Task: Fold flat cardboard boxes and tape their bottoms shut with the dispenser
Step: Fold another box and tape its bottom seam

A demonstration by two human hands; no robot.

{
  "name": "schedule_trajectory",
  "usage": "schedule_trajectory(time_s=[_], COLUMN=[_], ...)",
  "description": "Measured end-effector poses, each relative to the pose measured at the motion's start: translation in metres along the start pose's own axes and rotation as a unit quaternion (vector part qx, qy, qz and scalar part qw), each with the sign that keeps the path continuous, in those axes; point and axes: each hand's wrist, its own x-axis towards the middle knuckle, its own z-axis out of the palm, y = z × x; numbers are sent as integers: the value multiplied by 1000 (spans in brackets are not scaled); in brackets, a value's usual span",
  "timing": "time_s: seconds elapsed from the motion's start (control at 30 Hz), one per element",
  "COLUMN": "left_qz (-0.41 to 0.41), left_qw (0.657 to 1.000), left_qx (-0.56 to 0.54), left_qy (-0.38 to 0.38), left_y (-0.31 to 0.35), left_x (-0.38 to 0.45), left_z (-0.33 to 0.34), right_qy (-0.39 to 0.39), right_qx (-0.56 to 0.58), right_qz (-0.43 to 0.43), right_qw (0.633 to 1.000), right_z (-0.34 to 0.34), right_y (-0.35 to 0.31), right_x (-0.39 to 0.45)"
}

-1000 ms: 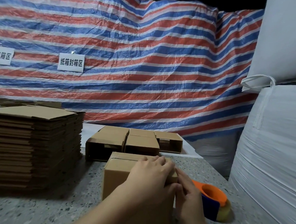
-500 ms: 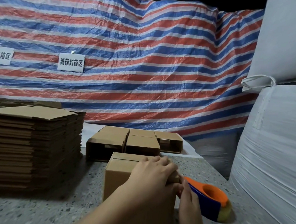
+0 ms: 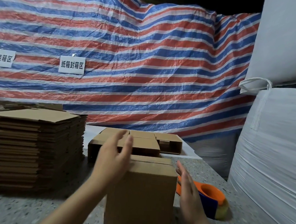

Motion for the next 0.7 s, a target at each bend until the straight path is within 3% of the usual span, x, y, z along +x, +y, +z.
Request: schedule_trajectory(time_s=[0.17, 0.3, 0.53, 0.63, 0.7], left_qz=[-153, -194, -271, -358, -399], left_qw=[985, 969, 953, 925, 905], left_qx=[-79, -142, -134, -105, -89], left_qy=[1, -54, -14, -80, -120], left_y=[-44, -58, -46, -39, -46], left_x=[-40, -68, -29, -2, 6], left_z=[-5, 6, 0, -3, -1], right_qy=[-29, -11, 19, 27, -3], right_qx=[-7, 22, -44, -110, -91], right_qz=[-27, 45, 56, 126, 205], right_qw=[999, 999, 997, 986, 974], right_z=[14, 18, 10, 3, 1], right_y=[7, 17, -18, -25, -19], right_x=[-7, -7, 13, 45, 62])
